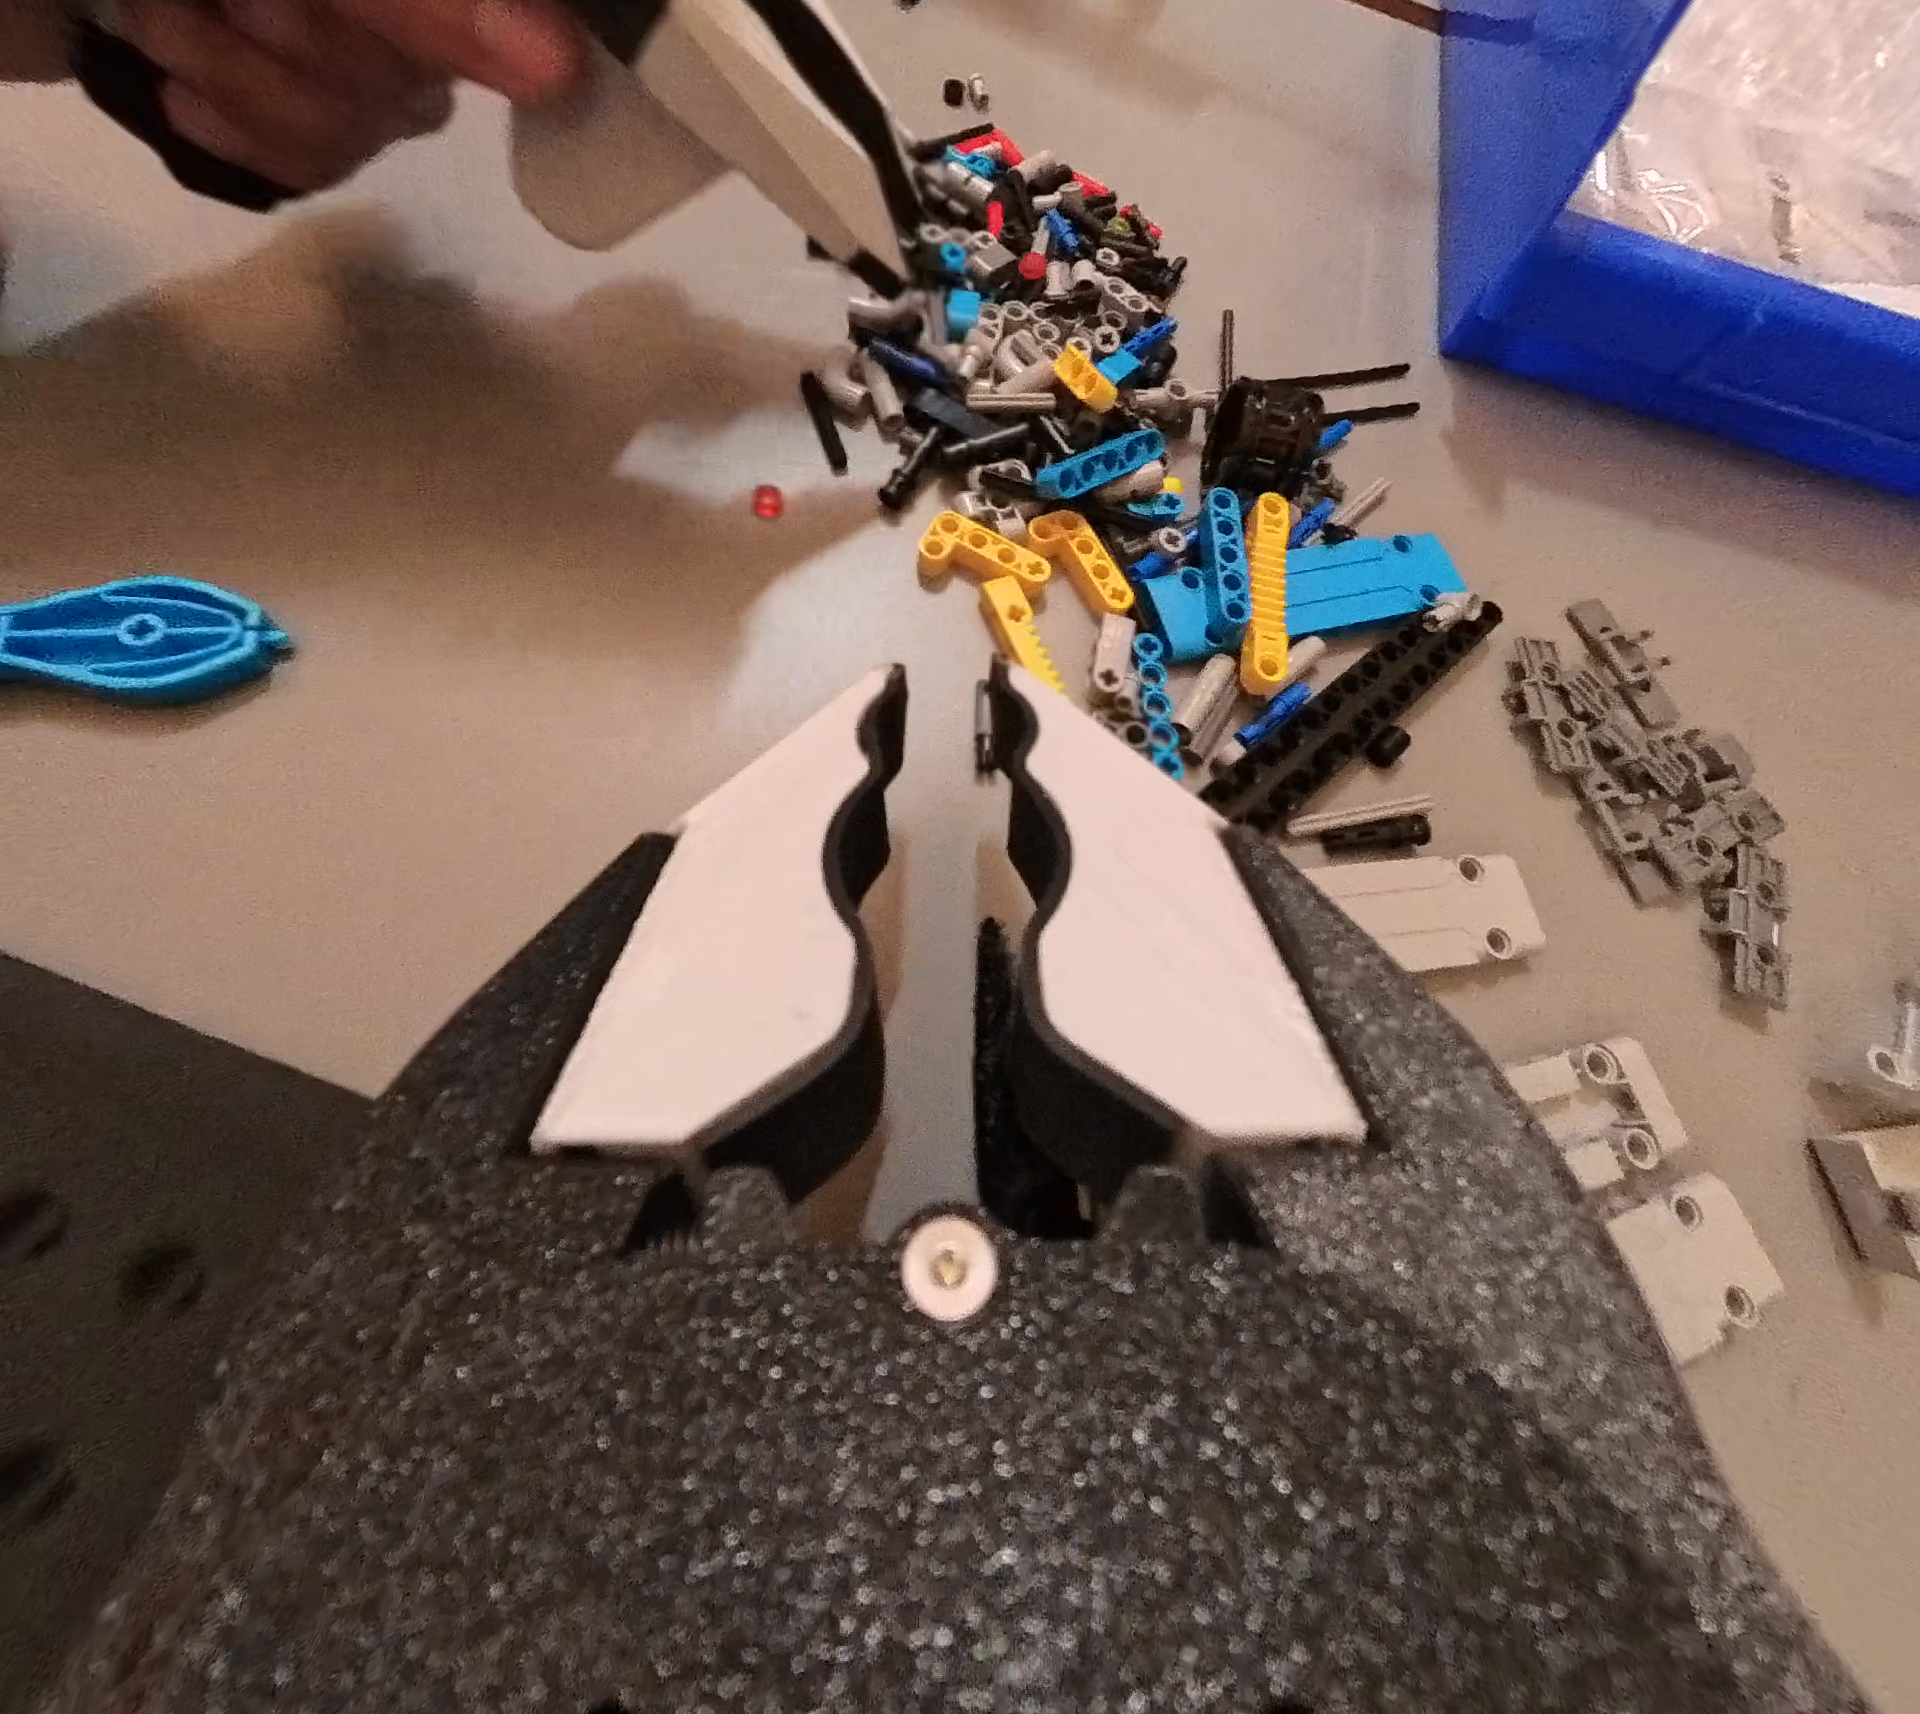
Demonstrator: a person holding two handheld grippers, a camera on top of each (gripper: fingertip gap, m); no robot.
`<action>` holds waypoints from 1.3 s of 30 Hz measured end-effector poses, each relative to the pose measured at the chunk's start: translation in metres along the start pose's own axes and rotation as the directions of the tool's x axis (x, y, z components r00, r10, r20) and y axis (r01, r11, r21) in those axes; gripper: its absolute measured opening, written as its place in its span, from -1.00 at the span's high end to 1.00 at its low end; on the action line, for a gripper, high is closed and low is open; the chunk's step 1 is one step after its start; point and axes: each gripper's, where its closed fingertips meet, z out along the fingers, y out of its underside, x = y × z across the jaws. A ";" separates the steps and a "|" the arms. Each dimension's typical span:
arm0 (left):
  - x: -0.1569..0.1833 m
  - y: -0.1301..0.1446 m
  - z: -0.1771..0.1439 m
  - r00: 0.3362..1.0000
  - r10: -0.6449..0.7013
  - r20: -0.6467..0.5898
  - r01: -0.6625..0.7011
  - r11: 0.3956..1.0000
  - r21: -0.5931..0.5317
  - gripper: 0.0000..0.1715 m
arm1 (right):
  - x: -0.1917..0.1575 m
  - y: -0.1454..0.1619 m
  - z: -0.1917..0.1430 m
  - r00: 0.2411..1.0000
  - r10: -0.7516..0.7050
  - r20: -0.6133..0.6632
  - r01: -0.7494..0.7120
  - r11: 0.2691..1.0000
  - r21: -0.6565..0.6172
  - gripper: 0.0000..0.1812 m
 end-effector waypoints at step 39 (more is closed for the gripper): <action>-0.054 0.285 -0.387 0.830 0.133 0.542 -0.004 0.972 -0.233 0.72 | -0.111 -0.005 -0.014 0.836 -0.257 0.485 0.364 0.921 -0.141 0.54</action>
